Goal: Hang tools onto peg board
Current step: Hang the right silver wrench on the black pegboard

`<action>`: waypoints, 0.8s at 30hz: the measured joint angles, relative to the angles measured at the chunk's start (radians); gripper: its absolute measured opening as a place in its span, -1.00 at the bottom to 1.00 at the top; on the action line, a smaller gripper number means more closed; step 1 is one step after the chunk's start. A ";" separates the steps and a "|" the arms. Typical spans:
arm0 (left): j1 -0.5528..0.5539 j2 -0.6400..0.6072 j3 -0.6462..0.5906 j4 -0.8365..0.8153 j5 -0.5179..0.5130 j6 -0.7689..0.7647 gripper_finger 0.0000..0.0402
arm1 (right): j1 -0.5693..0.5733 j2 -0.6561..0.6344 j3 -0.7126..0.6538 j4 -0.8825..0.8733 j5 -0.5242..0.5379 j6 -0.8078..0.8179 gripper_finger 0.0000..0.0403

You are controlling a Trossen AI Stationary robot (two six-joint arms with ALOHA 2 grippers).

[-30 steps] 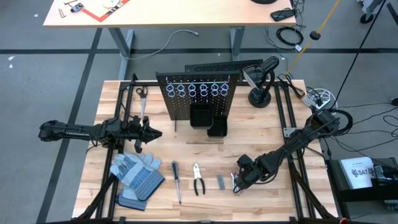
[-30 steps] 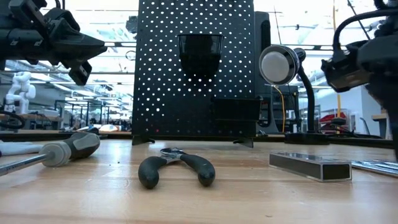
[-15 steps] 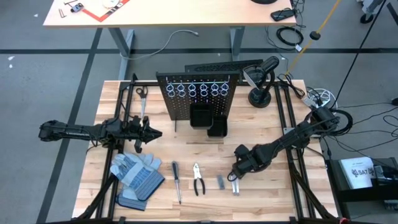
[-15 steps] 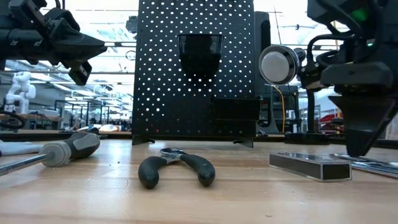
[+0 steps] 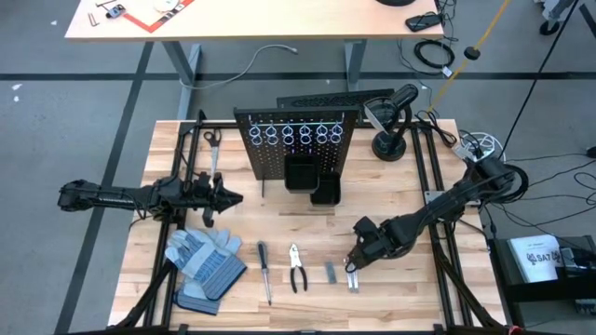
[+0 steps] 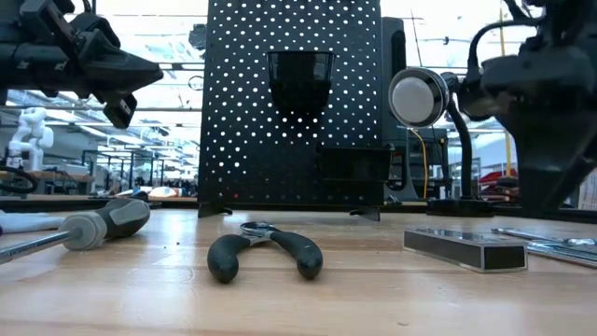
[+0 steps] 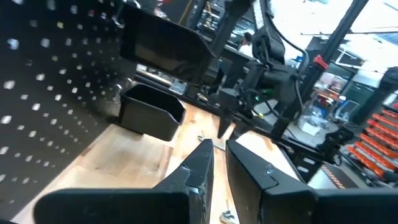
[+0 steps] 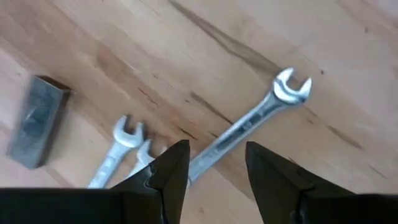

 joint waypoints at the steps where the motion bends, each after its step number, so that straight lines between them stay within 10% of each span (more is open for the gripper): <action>1: 0.000 0.000 0.000 0.000 -0.006 0.002 -0.74 | 0.001 0.007 0.000 -0.011 0.000 0.006 -0.23; 12: 0.000 0.000 0.001 0.226 0.062 0.077 -0.74 | -0.045 0.079 0.007 -0.066 0.034 -0.045 -0.23; 24: -0.003 0.000 0.013 0.428 0.175 0.131 -0.74 | -0.125 0.081 0.005 -0.049 0.032 -0.570 -0.23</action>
